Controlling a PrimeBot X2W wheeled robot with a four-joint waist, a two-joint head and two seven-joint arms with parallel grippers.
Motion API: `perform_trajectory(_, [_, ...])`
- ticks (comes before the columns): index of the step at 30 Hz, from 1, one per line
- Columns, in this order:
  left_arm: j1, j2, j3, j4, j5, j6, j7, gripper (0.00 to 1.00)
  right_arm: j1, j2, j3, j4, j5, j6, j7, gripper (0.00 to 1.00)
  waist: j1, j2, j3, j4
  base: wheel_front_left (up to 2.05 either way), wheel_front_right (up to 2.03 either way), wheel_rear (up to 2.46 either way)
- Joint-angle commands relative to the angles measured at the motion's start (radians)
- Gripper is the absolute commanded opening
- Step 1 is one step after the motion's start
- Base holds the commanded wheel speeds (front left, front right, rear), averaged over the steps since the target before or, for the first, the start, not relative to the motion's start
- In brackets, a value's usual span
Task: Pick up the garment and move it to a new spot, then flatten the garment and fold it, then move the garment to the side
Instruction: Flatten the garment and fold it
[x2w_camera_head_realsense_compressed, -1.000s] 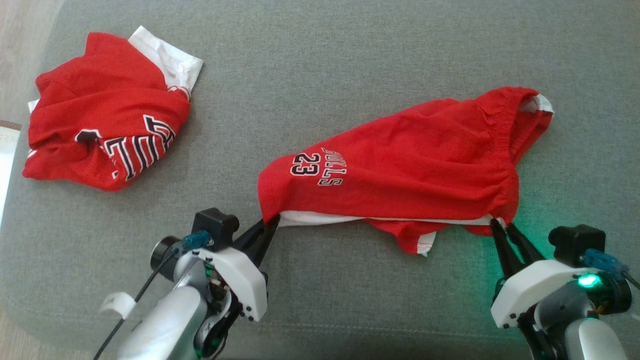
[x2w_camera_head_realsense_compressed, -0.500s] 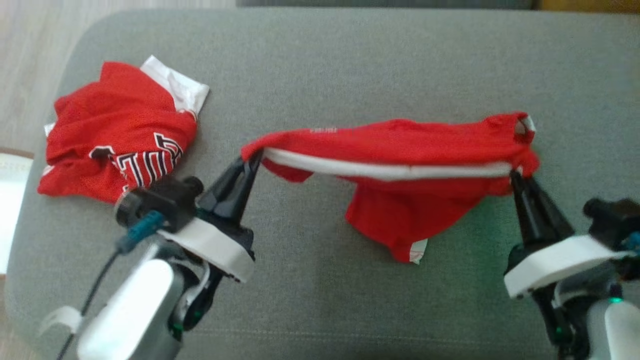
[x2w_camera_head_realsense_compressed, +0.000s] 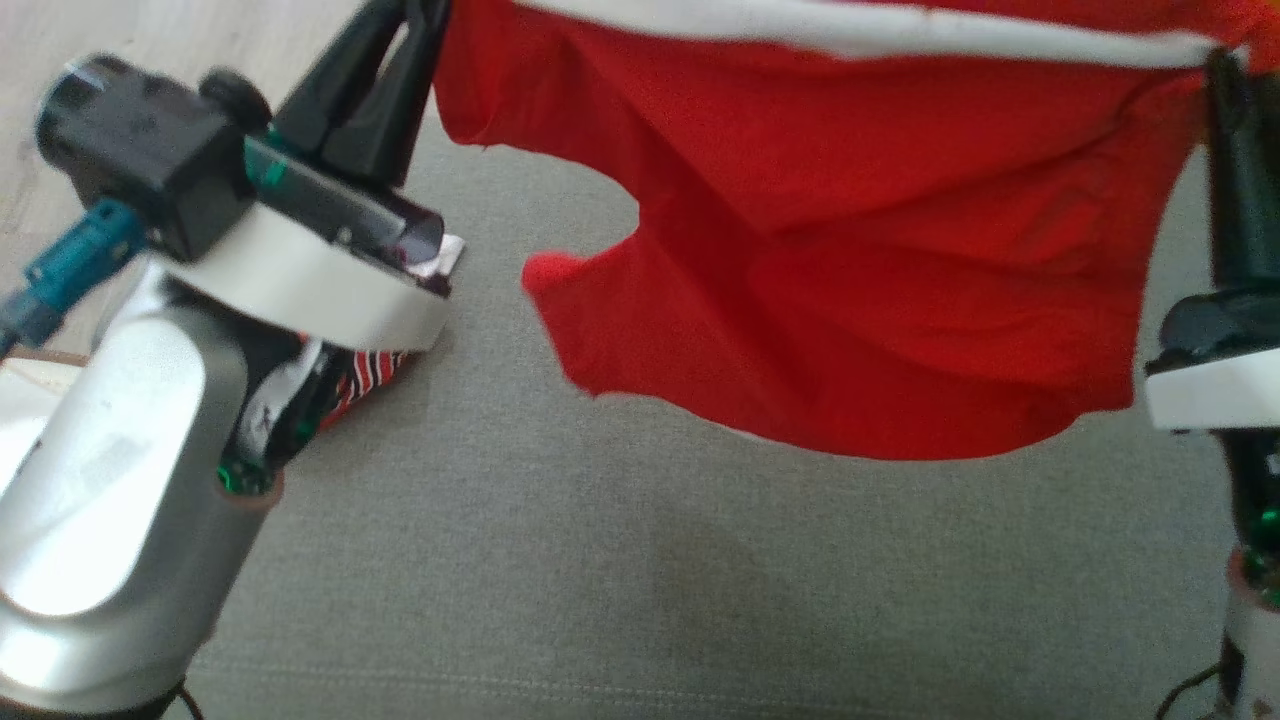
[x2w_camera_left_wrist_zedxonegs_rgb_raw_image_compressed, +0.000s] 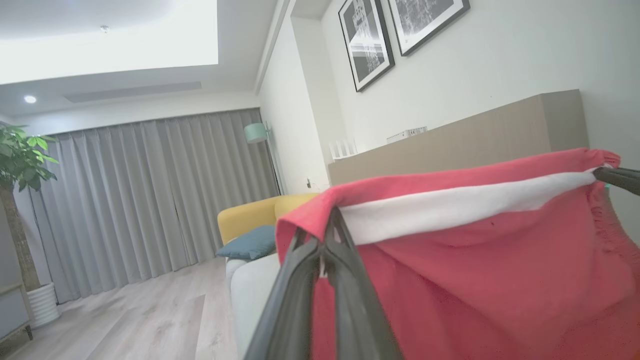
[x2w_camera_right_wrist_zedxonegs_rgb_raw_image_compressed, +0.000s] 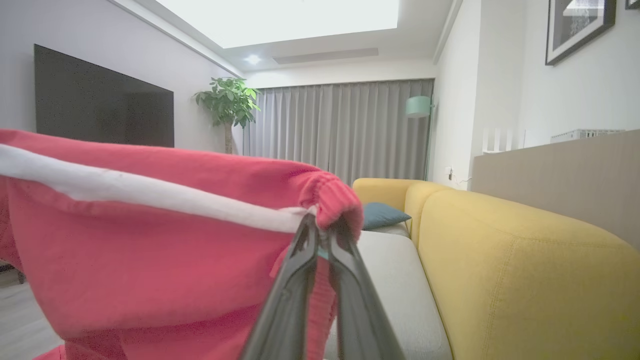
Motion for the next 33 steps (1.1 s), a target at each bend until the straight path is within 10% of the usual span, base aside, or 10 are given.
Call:
perform_trajectory(1, [-0.068,0.026,0.051,-0.024,-0.002,-0.004,0.014,0.00,-0.048,-0.013,0.007,-0.042,0.010,0.008,0.015,0.00,0.0000,-0.0001,-0.008,0.010,0.00,0.00,0.00])
perform_trajectory(13, [-0.193,-0.061,0.028,0.242,-0.063,-0.080,-0.061,0.00,-0.166,-0.007,0.029,0.108,0.073,0.008,0.036,0.00,0.0000,-0.0001,0.045,0.014,0.00,0.00,0.00])
perform_trajectory(33, [-0.531,-0.246,0.143,1.127,-0.053,-0.158,-0.269,0.00,-0.814,0.057,0.258,1.233,0.067,0.008,-0.500,0.00,0.0000,-0.0001,0.255,-0.090,0.00,0.00,0.00])
